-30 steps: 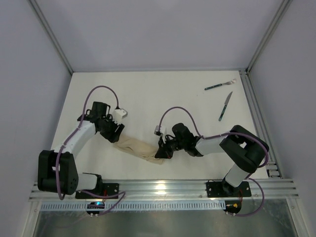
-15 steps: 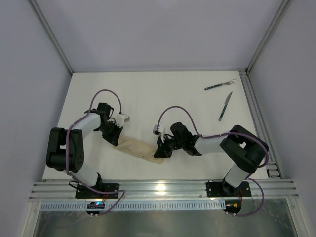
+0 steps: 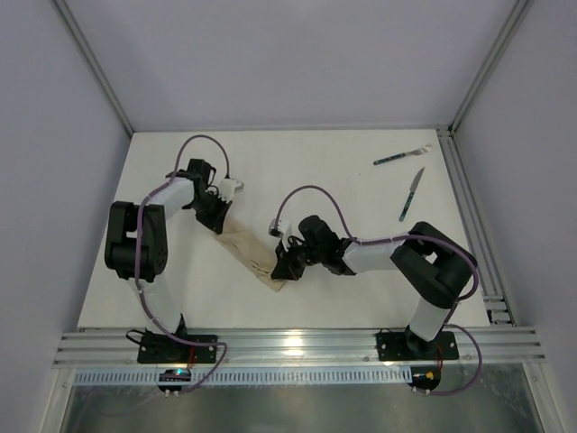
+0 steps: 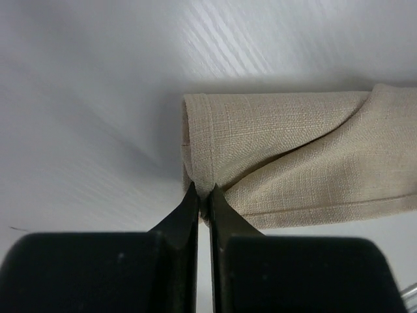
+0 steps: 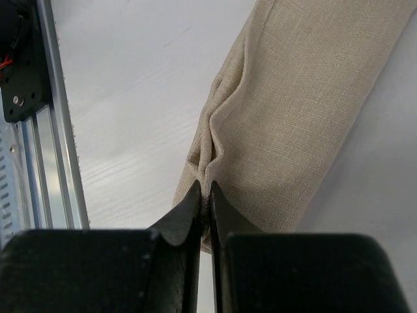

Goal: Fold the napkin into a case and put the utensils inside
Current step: Move the smaller rectangle folded napkin to the center of the board.

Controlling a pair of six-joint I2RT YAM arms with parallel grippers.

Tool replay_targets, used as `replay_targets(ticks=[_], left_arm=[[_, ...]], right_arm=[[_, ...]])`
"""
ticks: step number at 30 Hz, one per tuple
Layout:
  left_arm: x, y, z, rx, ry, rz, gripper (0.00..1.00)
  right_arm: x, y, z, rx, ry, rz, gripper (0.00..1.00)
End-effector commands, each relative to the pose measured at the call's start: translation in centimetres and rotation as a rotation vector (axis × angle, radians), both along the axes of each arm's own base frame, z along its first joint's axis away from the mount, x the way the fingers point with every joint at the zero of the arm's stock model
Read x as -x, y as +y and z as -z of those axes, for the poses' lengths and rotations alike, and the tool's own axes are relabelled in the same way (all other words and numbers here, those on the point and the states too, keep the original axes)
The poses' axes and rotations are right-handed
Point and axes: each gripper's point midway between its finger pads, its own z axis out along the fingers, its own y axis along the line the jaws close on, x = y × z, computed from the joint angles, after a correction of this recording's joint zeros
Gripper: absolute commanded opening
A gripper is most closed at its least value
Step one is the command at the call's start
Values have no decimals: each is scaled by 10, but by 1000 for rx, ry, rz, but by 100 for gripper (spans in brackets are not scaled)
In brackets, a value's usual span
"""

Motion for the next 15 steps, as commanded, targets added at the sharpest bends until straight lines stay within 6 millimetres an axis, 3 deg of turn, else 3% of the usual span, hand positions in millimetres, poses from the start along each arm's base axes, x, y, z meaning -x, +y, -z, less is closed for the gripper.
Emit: replay_targets(ticks=[1, 3, 4, 5, 9, 10, 15], left_arm=[[-55, -2, -5, -39, -157, 39, 8], [-60, -6, -3, -30, -160, 58, 25], [-62, -10, -6, -13, -171, 66, 41], [-63, -12, -10, -1, -182, 71, 46], [-65, -17, -46, 40, -283, 46, 54], [-66, -17, -70, 51, -350, 39, 55], [-41, -25, -115, 135, -480, 47, 56]], right_arm=[[-6, 10, -4, -8, 30, 34, 4], [-8, 16, -7, -28, 50, 50, 4], [-8, 19, -9, -35, 54, 49, 4], [-11, 23, -13, -47, 66, 62, 4], [-17, 27, -14, -44, 82, 93, 4], [-20, 27, -12, -37, 83, 109, 4], [-22, 30, -8, -28, 124, 124, 4]])
